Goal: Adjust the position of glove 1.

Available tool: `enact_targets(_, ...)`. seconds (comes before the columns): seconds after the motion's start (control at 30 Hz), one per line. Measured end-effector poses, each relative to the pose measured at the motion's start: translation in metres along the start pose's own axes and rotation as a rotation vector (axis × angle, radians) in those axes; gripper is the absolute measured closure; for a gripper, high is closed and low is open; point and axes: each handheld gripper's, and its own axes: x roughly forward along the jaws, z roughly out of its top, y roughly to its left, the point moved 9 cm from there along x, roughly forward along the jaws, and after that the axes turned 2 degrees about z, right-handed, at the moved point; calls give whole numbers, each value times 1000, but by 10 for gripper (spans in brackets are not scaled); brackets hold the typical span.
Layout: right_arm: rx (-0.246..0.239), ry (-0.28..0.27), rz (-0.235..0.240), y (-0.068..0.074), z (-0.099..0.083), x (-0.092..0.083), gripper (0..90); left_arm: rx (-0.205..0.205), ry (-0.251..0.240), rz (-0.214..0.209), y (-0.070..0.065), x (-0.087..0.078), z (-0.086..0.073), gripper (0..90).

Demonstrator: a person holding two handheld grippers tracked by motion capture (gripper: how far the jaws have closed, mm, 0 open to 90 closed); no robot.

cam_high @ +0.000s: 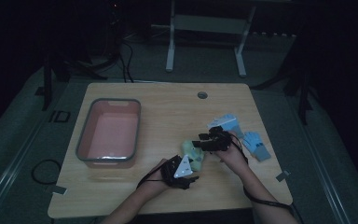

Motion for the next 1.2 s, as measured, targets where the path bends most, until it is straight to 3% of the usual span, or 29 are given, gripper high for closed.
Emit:
enact_targets(0.37, 28, 115, 75, -3, -22, 29, 453, 65, 70, 21, 11, 13, -10, 443)
enact_targets(0.47, 46, 119, 100, -3, -24, 31, 492, 86, 77, 37, 11, 16, -11, 445)
enact_targets(0.63, 68, 127, 124, -2, -26, 31, 601, 108, 91, 82, 16, 17, -11, 579)
enact_targets(0.8, 65, 122, 100, 1, -23, 29, 708, 81, 104, 78, 19, 15, -7, 704)
enact_targets(1.2, 94, 80, 107, 6, -7, 20, 741, 96, 139, 80, 30, -1, 6, 745)
